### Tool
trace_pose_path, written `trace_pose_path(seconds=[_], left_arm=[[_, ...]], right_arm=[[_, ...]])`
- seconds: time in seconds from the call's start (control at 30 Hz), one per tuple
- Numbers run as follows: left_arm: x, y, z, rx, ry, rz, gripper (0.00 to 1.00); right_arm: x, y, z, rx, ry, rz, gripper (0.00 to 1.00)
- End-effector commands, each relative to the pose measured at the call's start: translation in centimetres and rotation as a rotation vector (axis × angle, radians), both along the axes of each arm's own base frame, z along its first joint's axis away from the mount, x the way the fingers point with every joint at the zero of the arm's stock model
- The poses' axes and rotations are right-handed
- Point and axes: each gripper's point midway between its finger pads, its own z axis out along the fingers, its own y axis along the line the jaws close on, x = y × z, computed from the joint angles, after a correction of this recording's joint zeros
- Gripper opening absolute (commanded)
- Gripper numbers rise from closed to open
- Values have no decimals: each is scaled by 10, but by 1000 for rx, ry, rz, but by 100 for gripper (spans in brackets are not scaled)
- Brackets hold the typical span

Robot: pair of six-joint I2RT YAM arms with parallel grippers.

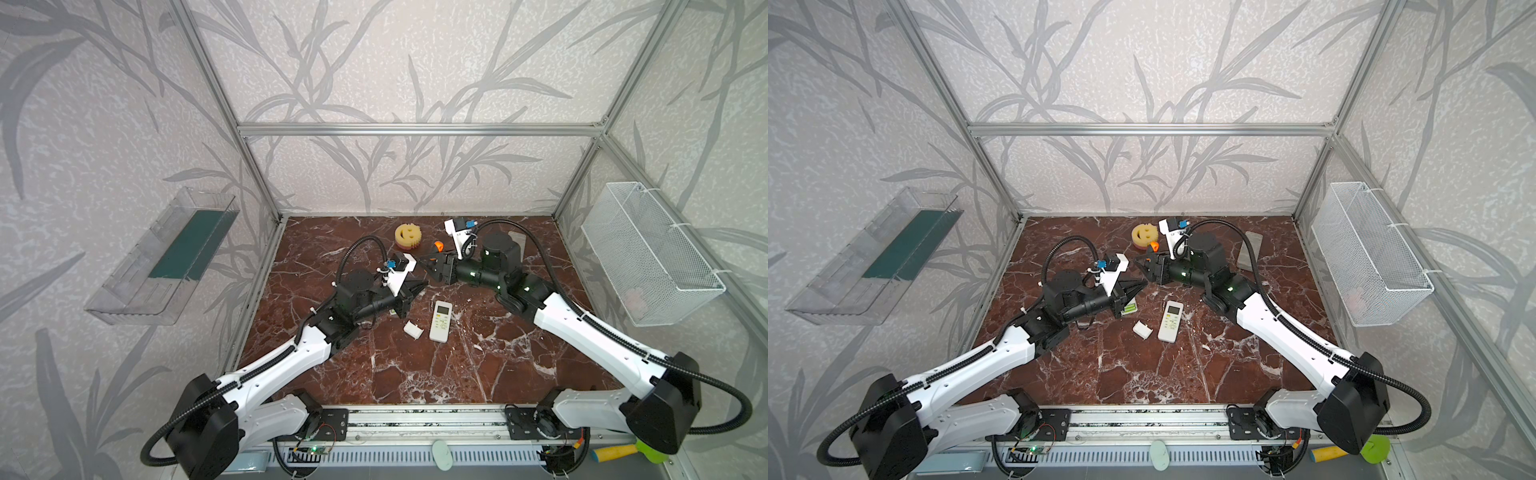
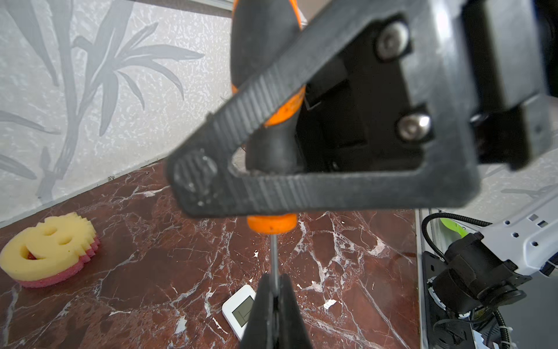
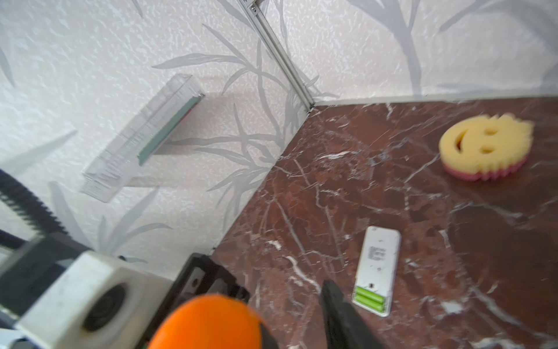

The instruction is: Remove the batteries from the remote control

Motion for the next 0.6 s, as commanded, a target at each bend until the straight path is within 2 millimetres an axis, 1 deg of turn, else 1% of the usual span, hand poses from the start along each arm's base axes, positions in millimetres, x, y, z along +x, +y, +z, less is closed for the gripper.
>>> trace_pose_path(seconds=[0.0, 0.07, 0.1, 0.17, 0.23, 0.27, 0.37, 0.4, 0.43, 0.47, 0.5, 0.57], left_arm=[[-3, 4, 11, -1, -34, -4, 0], [-3, 5, 9, 21, -34, 0, 0], [-4, 7, 7, 30, -33, 3, 0], [-5, 9, 2, 52, -27, 13, 0], [-6, 12, -3, 70, -19, 18, 0], [-7, 14, -6, 75, -13, 19, 0], [-4, 18, -14, 87, 10, 53, 1], [0, 21, -16, 91, 23, 82, 14], [3, 26, -19, 98, 36, 117, 32], [8, 32, -21, 105, 52, 159, 44], [11, 39, -25, 111, 72, 203, 51], [23, 59, -34, 111, 146, 331, 63]], right_arm=[[-3, 7, 11, 29, -2, 38, 25], [1, 0, 6, -1, 0, -10, 7], [2, -4, 4, -15, -5, -33, 0], [4, -12, 1, -43, -21, -78, 0], [4, -15, 2, -52, -23, -92, 0], [4, -16, 3, -55, -25, -95, 2], [4, -18, 5, -67, -52, -95, 0], [5, -18, 4, -76, -58, -100, 0], [6, -18, 1, -98, -71, -112, 0], [7, -18, -5, -139, -92, -133, 0], [7, -18, -11, -179, -118, -153, 0], [6, -12, -26, -267, -188, -183, 0]])
